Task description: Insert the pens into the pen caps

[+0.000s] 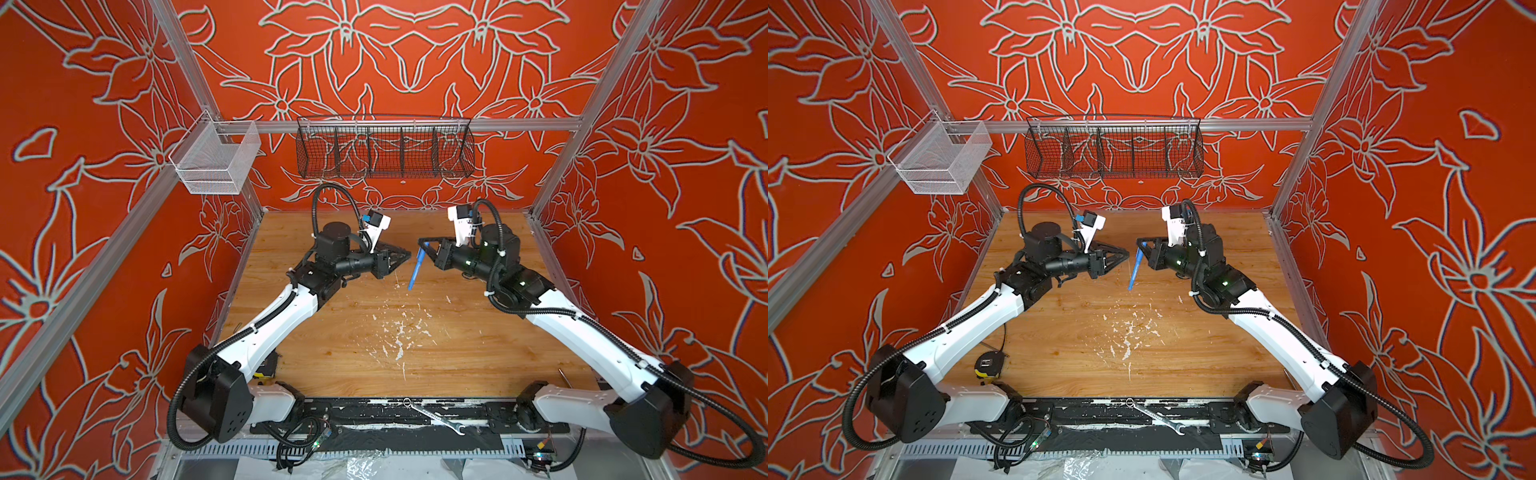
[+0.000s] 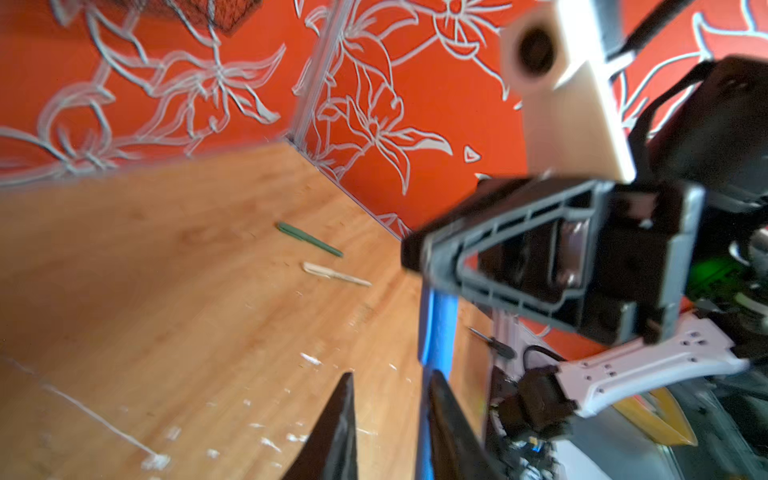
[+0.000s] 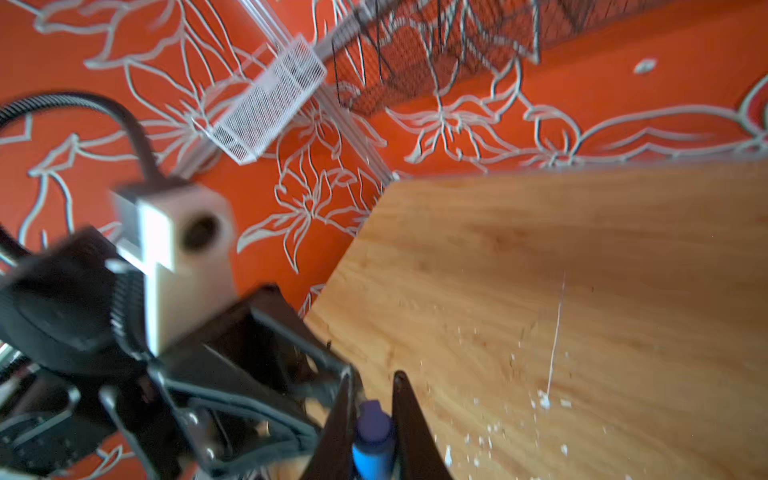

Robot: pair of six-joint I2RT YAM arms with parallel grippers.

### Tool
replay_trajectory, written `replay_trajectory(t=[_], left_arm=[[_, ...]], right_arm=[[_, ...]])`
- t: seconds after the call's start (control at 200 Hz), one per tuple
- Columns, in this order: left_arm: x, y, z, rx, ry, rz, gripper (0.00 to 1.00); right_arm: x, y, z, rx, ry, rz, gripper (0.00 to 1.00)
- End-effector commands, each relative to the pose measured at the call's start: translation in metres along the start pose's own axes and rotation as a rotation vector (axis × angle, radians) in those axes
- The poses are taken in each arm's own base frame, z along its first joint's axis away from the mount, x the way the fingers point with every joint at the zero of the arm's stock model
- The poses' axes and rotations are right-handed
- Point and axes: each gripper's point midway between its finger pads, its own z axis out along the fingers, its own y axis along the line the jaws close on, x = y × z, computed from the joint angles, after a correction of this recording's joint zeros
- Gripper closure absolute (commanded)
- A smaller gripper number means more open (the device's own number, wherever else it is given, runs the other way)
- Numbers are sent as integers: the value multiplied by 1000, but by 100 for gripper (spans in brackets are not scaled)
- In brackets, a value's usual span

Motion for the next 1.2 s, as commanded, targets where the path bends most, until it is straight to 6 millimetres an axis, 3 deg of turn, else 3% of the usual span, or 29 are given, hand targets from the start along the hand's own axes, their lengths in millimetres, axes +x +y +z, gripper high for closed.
replay_trajectory(t=[0.0, 0.15, 0.335, 0.535, 0.651, 0.771, 0.966, 1.196], left_arm=[[-3, -7, -9, -1, -42, 10, 46], [39, 6, -22, -95, 49, -54, 24], [90, 44, -78, -442, 108, -104, 0], [113, 76, -136, -750, 64, -109, 3], [116, 87, -151, -844, 39, -129, 3], [119, 91, -148, -851, 56, -151, 3], [124, 100, -147, -884, 74, -184, 3], [123, 104, -153, -922, 53, -167, 3]], right_arm=[[21, -15, -4, 31, 115, 8, 100], [14, -30, -12, 95, 145, -37, 100], [21, -90, -22, 330, 270, -102, 100], [44, -168, -14, 519, 472, -96, 100], [56, -219, -6, 608, 545, -82, 100], [68, -259, 2, 651, 604, -48, 100], [91, -291, 18, 638, 735, 7, 100], [107, -316, 19, 673, 740, 103, 100]])
